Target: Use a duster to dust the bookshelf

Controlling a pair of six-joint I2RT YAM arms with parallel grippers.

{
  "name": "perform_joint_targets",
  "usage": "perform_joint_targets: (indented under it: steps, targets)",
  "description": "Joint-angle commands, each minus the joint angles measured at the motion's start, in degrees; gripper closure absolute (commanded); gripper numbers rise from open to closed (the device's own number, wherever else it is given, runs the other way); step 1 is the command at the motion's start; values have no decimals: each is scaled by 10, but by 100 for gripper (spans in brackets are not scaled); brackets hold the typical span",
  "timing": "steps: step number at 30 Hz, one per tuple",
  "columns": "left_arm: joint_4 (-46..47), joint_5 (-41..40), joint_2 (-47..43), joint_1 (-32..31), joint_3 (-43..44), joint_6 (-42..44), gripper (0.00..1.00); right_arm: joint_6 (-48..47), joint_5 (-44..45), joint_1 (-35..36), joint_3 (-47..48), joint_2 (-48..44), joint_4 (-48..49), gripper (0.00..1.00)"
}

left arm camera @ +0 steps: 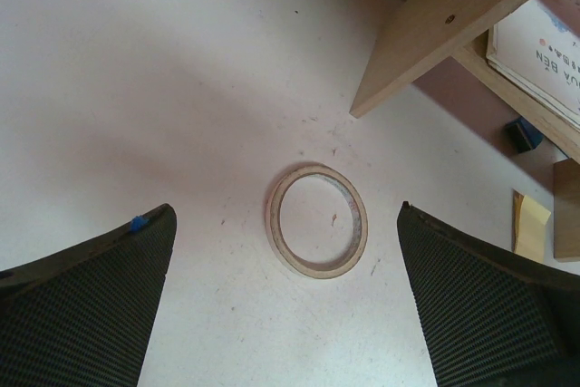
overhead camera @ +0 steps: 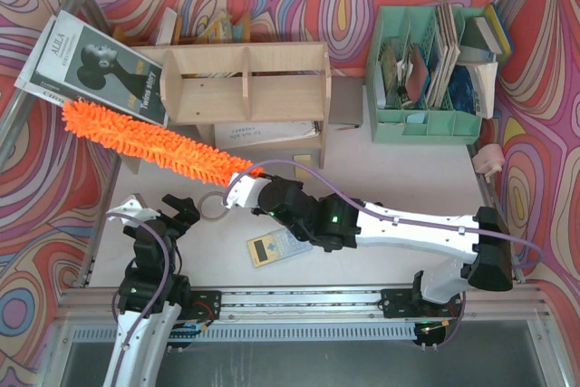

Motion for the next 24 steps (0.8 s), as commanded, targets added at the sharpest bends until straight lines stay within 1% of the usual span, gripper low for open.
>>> perform_joint_targets:
  steps: [1, 6, 10, 15, 19, 24]
  targets:
    - [8, 3, -5, 3, -12, 9, 2, 64, 29, 3, -42, -43, -23, 100]
    - [16, 7, 6, 3, -12, 10, 1, 105, 31, 2, -72, -66, -64, 100]
    - [16, 8, 11, 3, -10, 10, 2, 92, 27, 4, -52, -60, -67, 100]
    - [11, 6, 0, 2, -12, 10, 1, 37, 17, 6, -4, -41, -17, 100]
    - [9, 3, -1, 3, -11, 9, 2, -5, -7, 10, 47, -11, 16, 100]
    - [9, 3, 1, 3, -11, 9, 2, -60, -18, 9, 83, 33, 60, 100]
